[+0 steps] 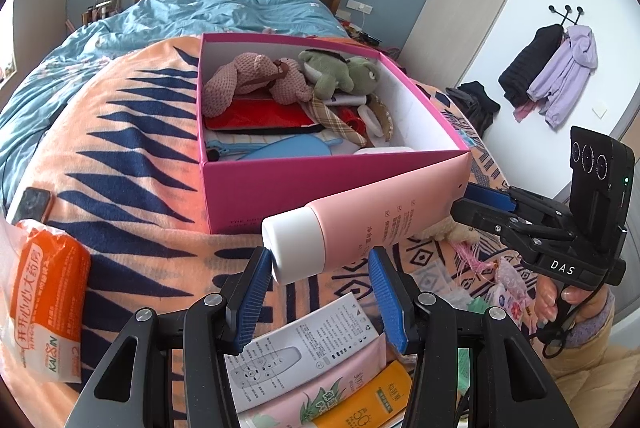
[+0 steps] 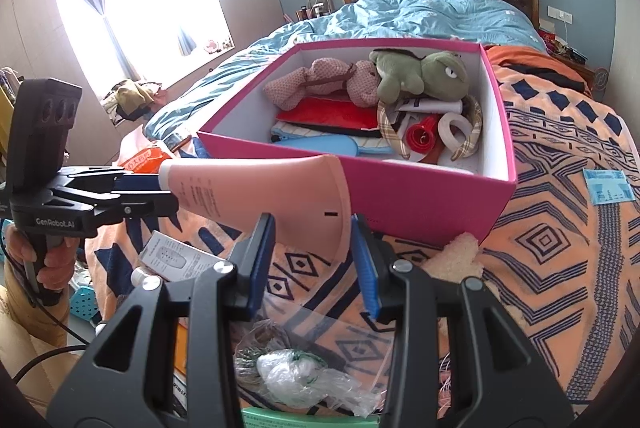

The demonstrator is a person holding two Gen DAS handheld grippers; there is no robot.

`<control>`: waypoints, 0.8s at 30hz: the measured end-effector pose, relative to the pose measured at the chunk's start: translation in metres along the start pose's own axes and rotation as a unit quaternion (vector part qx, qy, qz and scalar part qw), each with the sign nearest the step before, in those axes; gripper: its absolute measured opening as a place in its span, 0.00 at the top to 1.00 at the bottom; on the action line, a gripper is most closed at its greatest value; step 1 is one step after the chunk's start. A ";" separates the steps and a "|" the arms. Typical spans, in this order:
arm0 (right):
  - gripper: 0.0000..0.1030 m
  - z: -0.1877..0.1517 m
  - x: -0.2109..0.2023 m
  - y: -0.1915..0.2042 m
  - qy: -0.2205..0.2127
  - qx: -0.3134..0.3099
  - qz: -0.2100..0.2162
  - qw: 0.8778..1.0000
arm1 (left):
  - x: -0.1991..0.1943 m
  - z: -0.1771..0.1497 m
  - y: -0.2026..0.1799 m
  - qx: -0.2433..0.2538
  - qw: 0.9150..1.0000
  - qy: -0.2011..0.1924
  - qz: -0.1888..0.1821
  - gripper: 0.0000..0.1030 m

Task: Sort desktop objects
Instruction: 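Lift the pink lotion tube with both tools toward the magenta box, then lower the pink lotion tube into the magenta box with both tools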

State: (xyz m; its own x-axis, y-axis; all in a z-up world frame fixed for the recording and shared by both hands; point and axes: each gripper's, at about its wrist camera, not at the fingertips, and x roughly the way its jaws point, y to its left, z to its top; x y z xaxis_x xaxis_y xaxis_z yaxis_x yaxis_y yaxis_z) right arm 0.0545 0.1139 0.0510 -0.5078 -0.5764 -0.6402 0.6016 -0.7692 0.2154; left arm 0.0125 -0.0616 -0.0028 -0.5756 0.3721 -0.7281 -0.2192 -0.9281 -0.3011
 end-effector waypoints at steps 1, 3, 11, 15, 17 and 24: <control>0.60 0.001 -0.001 0.000 -0.002 -0.001 0.000 1.000 | -0.001 0.001 -0.001 0.000 1.000 -0.001 0.000 0.51; 0.60 0.003 -0.003 0.000 -0.005 -0.003 0.000 1.000 | -0.003 0.002 -0.002 0.002 1.000 -0.005 0.001 0.51; 0.60 0.012 -0.013 0.003 -0.023 -0.013 -0.004 1.000 | -0.011 0.012 -0.007 0.010 1.000 -0.020 0.002 0.51; 0.60 0.018 -0.019 0.002 -0.034 -0.016 -0.007 0.999 | -0.013 0.017 -0.008 0.010 1.000 -0.025 0.000 0.51; 0.60 0.021 -0.019 0.002 -0.036 -0.019 -0.007 0.999 | -0.013 0.020 -0.008 0.010 1.000 -0.026 0.002 0.51; 0.60 0.032 -0.017 0.001 -0.041 -0.026 -0.011 0.999 | -0.012 0.034 -0.005 0.008 1.000 -0.028 0.012 0.51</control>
State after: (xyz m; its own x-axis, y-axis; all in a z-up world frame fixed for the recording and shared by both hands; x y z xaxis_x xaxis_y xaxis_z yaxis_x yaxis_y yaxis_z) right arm 0.0444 0.1138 0.0857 -0.5680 -0.5819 -0.5820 0.6198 -0.7677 0.1627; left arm -0.0061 -0.0619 0.0279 -0.6239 0.3490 -0.6992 -0.2175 -0.9369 -0.2736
